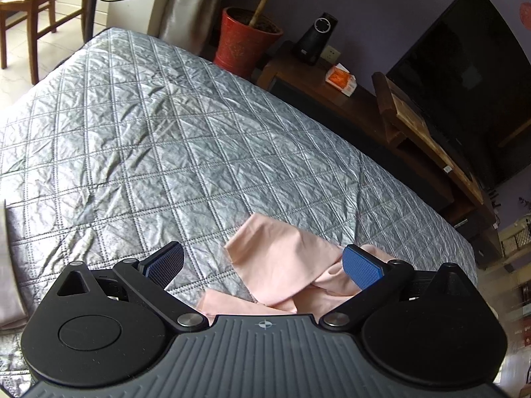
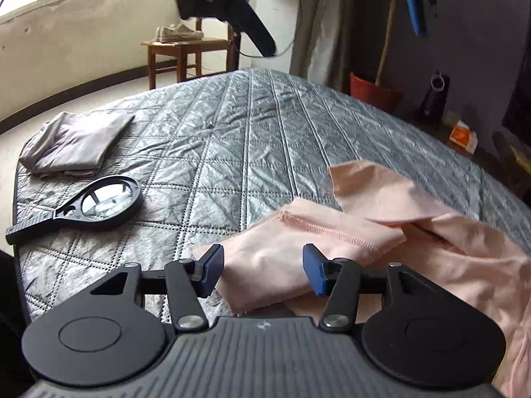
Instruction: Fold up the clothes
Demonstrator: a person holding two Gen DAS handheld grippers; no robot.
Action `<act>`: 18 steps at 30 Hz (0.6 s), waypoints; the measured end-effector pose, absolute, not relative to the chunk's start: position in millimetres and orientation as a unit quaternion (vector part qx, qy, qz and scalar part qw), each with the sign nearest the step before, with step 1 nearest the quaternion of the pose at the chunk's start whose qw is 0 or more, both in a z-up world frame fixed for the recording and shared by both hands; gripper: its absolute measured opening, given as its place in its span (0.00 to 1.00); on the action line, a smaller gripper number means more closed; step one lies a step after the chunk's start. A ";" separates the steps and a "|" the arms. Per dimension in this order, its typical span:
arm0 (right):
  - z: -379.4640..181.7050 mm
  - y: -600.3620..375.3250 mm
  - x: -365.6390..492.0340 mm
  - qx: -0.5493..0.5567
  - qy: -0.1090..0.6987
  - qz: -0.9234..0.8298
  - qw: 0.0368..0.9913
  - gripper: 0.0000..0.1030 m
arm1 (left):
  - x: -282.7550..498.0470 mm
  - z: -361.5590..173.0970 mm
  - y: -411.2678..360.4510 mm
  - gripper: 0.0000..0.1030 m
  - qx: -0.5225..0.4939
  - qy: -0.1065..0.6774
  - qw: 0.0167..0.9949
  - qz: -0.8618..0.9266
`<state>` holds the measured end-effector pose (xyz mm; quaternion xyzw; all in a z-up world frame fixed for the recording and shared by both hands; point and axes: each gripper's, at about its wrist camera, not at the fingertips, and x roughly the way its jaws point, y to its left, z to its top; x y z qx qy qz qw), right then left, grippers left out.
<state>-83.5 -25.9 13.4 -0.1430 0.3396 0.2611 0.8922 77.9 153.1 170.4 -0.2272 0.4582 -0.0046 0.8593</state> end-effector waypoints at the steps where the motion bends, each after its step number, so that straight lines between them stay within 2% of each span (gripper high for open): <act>1: 9.4 -24.7 -79.7 -0.140 0.347 0.253 0.892 0.42 | 77.7 170.7 155.7 0.99 -0.229 0.457 0.860 -0.002; 3: 7.4 -25.7 -76.8 -0.132 0.346 0.249 0.895 0.39 | 77.2 170.7 160.6 0.99 -0.233 0.455 0.859 0.001; 4: 7.2 -26.7 -76.0 -0.128 0.343 0.249 0.897 0.21 | 77.0 170.6 162.6 0.99 -0.235 0.455 0.859 0.002; 5: 7.9 -27.8 -74.3 -0.122 0.342 0.248 0.898 0.09 | 76.7 170.6 164.1 0.99 -0.236 0.455 0.859 0.004; 6: 9.4 -29.2 -72.0 -0.114 0.342 0.248 0.899 0.07 | 76.5 170.7 165.6 0.99 -0.236 0.454 0.859 0.005; 10: 18.4 -31.3 -58.9 -0.072 0.338 0.262 0.901 0.07 | 75.1 171.7 168.3 0.99 -0.239 0.452 0.859 0.007; 15: 35.6 -2.4 -58.0 -0.103 0.311 0.332 0.884 0.11 | 73.4 174.0 173.1 0.99 -0.250 0.444 0.860 0.009; 17: 33.8 -1.9 -69.5 -0.138 0.307 0.352 0.873 0.15 | 73.8 173.5 175.8 0.99 -0.254 0.446 0.858 0.013; 18: 32.7 -7.5 -77.4 -0.155 0.303 0.349 0.873 0.23 | 74.1 173.2 176.8 0.99 -0.255 0.447 0.857 0.013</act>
